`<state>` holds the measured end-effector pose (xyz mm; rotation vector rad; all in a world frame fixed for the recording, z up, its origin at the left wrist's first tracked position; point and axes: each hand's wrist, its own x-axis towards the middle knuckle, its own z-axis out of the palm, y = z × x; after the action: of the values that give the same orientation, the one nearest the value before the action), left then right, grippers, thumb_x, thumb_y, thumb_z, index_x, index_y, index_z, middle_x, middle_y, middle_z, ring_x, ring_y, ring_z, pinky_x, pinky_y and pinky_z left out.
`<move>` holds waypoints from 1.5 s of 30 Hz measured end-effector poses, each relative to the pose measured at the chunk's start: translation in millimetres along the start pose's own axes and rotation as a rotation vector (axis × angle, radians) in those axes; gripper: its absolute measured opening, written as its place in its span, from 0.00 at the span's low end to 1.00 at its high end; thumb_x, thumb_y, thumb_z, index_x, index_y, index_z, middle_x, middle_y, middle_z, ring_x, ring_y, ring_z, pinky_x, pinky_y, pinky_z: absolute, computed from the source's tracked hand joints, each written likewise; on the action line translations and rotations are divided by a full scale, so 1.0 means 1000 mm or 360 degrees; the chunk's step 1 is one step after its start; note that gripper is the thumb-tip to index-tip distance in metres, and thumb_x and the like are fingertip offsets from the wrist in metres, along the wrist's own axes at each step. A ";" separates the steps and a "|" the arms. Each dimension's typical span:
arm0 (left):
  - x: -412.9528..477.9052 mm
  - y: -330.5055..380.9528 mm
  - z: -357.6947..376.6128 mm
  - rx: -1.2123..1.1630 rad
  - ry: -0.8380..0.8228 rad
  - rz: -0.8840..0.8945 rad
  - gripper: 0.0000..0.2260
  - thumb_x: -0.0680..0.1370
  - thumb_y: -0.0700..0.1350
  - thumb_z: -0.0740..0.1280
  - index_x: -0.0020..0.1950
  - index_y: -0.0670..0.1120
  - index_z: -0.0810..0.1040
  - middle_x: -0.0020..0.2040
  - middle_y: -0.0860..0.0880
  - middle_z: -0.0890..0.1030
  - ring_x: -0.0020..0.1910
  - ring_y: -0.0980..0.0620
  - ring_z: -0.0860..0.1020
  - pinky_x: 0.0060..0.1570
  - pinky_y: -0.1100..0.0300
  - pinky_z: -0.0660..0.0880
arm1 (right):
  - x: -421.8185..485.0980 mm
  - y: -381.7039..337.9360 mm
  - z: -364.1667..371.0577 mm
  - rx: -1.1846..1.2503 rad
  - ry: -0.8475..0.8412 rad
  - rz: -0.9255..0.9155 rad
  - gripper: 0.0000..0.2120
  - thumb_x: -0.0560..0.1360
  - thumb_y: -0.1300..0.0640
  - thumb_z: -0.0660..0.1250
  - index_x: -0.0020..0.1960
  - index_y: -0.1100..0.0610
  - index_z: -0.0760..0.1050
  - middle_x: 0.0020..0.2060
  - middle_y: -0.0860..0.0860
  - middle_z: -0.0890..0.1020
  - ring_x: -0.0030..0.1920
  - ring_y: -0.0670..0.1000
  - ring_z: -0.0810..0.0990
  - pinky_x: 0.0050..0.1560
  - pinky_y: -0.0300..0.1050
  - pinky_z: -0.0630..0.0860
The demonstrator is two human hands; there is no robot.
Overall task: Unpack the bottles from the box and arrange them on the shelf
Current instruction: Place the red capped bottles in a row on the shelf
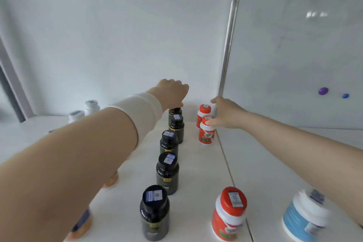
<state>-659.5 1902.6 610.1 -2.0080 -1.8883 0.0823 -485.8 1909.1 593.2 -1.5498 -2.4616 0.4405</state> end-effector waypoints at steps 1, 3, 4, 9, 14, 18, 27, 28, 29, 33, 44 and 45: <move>-0.019 -0.005 -0.006 0.0112 0.0019 -0.0029 0.19 0.79 0.50 0.61 0.67 0.44 0.67 0.62 0.44 0.74 0.60 0.44 0.74 0.54 0.54 0.70 | -0.008 -0.010 0.001 -0.0068 0.0034 -0.0051 0.35 0.73 0.52 0.69 0.73 0.59 0.56 0.70 0.58 0.65 0.68 0.58 0.68 0.63 0.49 0.69; -0.060 -0.016 -0.015 0.0290 0.0040 -0.0106 0.19 0.79 0.50 0.61 0.67 0.44 0.67 0.62 0.45 0.74 0.60 0.45 0.74 0.55 0.55 0.70 | -0.024 -0.031 0.007 -0.0206 0.0114 -0.0178 0.33 0.74 0.51 0.67 0.72 0.57 0.56 0.69 0.58 0.65 0.68 0.59 0.67 0.63 0.51 0.68; -0.082 -0.022 -0.019 0.0357 0.0034 -0.0144 0.18 0.80 0.49 0.61 0.67 0.44 0.67 0.62 0.45 0.74 0.60 0.45 0.74 0.55 0.55 0.70 | -0.033 -0.043 0.012 -0.0269 0.0155 -0.0243 0.31 0.74 0.51 0.66 0.72 0.57 0.57 0.68 0.58 0.65 0.67 0.59 0.67 0.62 0.51 0.68; -0.193 -0.063 -0.036 0.0546 -0.0080 -0.0354 0.17 0.79 0.48 0.61 0.67 0.44 0.68 0.61 0.45 0.75 0.59 0.45 0.75 0.54 0.56 0.70 | -0.071 -0.120 0.039 -0.0379 0.0224 -0.0501 0.26 0.76 0.52 0.62 0.70 0.59 0.60 0.65 0.58 0.67 0.65 0.59 0.68 0.61 0.53 0.68; -0.318 -0.127 -0.050 0.0580 -0.0224 -0.0689 0.18 0.80 0.48 0.60 0.68 0.45 0.67 0.62 0.45 0.74 0.61 0.45 0.74 0.57 0.55 0.69 | -0.113 -0.239 0.083 -0.0564 0.0324 -0.1002 0.21 0.77 0.56 0.58 0.69 0.59 0.61 0.63 0.58 0.69 0.63 0.59 0.69 0.59 0.51 0.66; -0.423 -0.183 -0.045 0.0653 -0.0374 -0.0918 0.19 0.80 0.48 0.59 0.69 0.44 0.64 0.63 0.45 0.74 0.62 0.45 0.73 0.58 0.54 0.69 | -0.153 -0.344 0.133 -0.0575 0.0293 -0.1330 0.22 0.77 0.56 0.58 0.69 0.59 0.60 0.64 0.58 0.68 0.63 0.59 0.68 0.60 0.52 0.66; -0.678 -0.303 0.047 0.0449 -0.0807 -0.1479 0.16 0.80 0.46 0.59 0.67 0.44 0.68 0.64 0.45 0.73 0.63 0.45 0.72 0.60 0.54 0.69 | -0.252 -0.579 0.310 -0.0571 -0.0100 -0.1888 0.23 0.78 0.51 0.57 0.70 0.59 0.60 0.66 0.58 0.67 0.66 0.59 0.66 0.64 0.53 0.64; -0.705 -0.309 0.065 0.0398 -0.0887 -0.1525 0.17 0.79 0.45 0.59 0.67 0.43 0.68 0.65 0.44 0.73 0.64 0.44 0.72 0.61 0.54 0.68 | -0.260 -0.596 0.335 -0.0624 -0.0158 -0.1915 0.22 0.78 0.51 0.57 0.70 0.59 0.60 0.66 0.58 0.67 0.66 0.59 0.66 0.64 0.53 0.64; -0.729 -0.314 0.084 0.0344 -0.0966 -0.1570 0.17 0.79 0.45 0.59 0.68 0.43 0.67 0.66 0.43 0.73 0.65 0.44 0.71 0.62 0.53 0.68 | -0.267 -0.610 0.359 -0.0686 -0.0205 -0.1941 0.22 0.78 0.51 0.57 0.69 0.59 0.60 0.66 0.58 0.67 0.65 0.59 0.67 0.63 0.53 0.64; -0.802 -0.328 0.160 0.0043 -0.1172 -0.1750 0.20 0.79 0.48 0.62 0.69 0.44 0.67 0.66 0.44 0.73 0.66 0.44 0.72 0.61 0.52 0.69 | -0.281 -0.648 0.451 -0.0938 -0.0413 -0.2007 0.22 0.78 0.52 0.57 0.69 0.59 0.60 0.66 0.59 0.68 0.66 0.59 0.67 0.63 0.53 0.65; -0.894 -0.400 0.378 -0.0594 -0.1398 -0.2060 0.14 0.81 0.44 0.56 0.66 0.44 0.68 0.63 0.44 0.75 0.62 0.45 0.73 0.59 0.53 0.70 | -0.225 -0.720 0.695 -0.1130 -0.1103 -0.2012 0.21 0.79 0.53 0.57 0.70 0.57 0.60 0.65 0.57 0.69 0.66 0.59 0.67 0.64 0.53 0.66; -0.901 -0.402 0.399 -0.0698 -0.1446 -0.2096 0.15 0.81 0.45 0.57 0.66 0.44 0.68 0.64 0.44 0.75 0.62 0.45 0.73 0.60 0.53 0.70 | -0.221 -0.722 0.717 -0.1147 -0.1203 -0.1985 0.21 0.79 0.53 0.57 0.70 0.57 0.60 0.66 0.57 0.69 0.66 0.59 0.67 0.64 0.52 0.66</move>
<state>-1245.8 1129.6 173.3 -0.4362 -3.6432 0.2511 -1229.9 1313.2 174.2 0.4793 -3.7130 -0.1736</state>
